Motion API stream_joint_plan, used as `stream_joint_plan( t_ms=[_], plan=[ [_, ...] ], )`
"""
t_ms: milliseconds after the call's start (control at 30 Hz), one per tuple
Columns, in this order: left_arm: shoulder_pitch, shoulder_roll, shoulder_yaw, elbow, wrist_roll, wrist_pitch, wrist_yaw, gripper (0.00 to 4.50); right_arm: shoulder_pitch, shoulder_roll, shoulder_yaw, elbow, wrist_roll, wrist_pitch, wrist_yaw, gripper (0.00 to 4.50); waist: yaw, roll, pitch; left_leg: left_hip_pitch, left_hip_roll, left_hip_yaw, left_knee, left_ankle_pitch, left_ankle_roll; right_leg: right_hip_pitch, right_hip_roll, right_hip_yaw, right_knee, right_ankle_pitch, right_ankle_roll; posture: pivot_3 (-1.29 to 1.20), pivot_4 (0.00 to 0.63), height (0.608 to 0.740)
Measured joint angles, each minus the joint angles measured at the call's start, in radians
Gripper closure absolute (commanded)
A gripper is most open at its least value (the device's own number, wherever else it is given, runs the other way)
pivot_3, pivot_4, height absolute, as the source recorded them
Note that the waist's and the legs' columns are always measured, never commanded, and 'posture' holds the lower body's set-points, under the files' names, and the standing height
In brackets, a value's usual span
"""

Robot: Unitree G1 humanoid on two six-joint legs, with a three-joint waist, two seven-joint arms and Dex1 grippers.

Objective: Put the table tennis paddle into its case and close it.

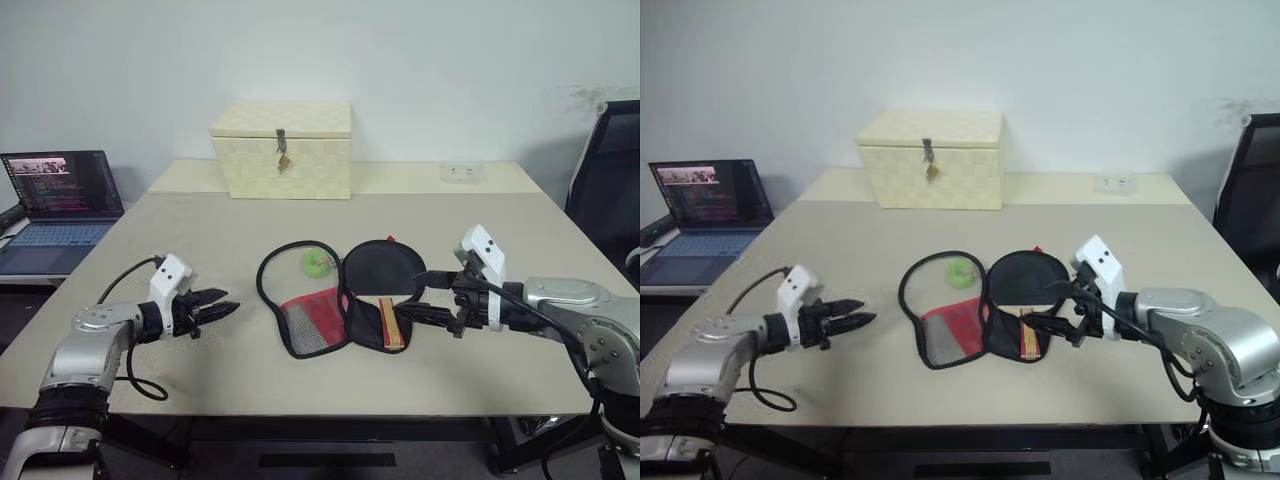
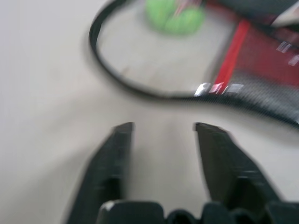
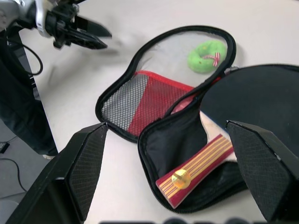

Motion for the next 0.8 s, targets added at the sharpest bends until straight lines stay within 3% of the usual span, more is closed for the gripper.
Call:
stream_joint_plan(
  t_ms=[67,100,433,800],
  plan=[
    [-0.029,-0.037,-0.013,0.042,0.016,-0.02,0.005,4.37,0.002,-0.001,0.006,-0.001,0.0,-0.009,-0.001,0.05,0.004,0.0,0.0,0.0,0.0,0.0,0.0,0.0,0.0,0.0,0.0,0.0,0.0,0.0,0.0,0.0,0.15,0.74],
    [-0.041,-0.058,-0.019,0.058,0.022,-0.034,0.006,4.46,0.004,-0.002,0.014,-0.002,0.0,-0.014,-0.001,0.05,0.006,0.0,0.0,-0.001,0.0,0.0,0.0,0.0,0.0,0.0,0.0,0.0,0.0,0.0,0.0,0.0,0.15,0.74],
    [-0.139,-0.185,-0.09,0.155,0.075,-0.125,-0.019,4.46,0.027,-0.009,0.036,-0.02,0.013,-0.028,-0.001,0.05,0.015,0.0,0.0,-0.001,0.0,0.0,0.001,0.0,0.0,0.0,0.0,-0.001,0.0,0.0,0.0,0.0,0.15,0.74],
    [-0.215,-0.26,-0.107,0.105,0.074,-0.119,-0.069,4.46,0.055,-0.042,0.033,-0.026,0.023,-0.04,-0.01,0.05,0.016,0.0,0.0,-0.002,-0.001,-0.001,0.002,0.0,0.0,0.0,0.001,-0.002,0.0,0.0,0.0,0.0,0.15,0.74]
  ],
)
